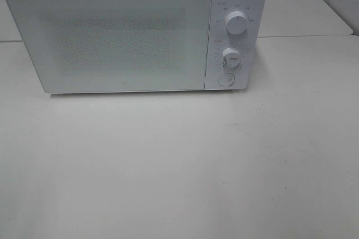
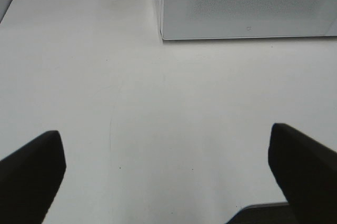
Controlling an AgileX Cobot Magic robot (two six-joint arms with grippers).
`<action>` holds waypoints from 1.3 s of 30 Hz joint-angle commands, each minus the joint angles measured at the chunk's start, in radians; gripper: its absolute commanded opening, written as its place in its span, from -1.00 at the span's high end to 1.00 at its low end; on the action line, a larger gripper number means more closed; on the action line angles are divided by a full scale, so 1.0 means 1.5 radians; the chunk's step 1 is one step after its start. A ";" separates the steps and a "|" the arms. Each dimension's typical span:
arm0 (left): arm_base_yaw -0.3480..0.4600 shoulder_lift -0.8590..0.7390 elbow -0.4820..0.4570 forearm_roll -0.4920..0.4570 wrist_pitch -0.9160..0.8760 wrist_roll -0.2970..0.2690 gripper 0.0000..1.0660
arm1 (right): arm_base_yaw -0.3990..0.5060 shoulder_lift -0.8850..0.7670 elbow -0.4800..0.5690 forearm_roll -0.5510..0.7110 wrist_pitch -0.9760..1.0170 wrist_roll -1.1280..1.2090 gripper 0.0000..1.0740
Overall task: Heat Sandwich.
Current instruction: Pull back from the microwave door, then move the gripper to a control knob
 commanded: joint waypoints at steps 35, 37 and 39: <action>0.001 -0.011 0.002 -0.001 -0.007 -0.004 -0.83 | -0.005 -0.016 -0.015 -0.002 -0.029 0.007 -0.44; 0.001 -0.011 0.002 -0.001 -0.007 -0.004 -0.83 | -0.005 -0.008 -0.022 -0.002 -0.034 0.007 -0.44; 0.001 -0.011 0.002 -0.001 -0.007 -0.004 -0.83 | -0.005 0.009 -0.026 -0.002 -0.041 0.007 -0.44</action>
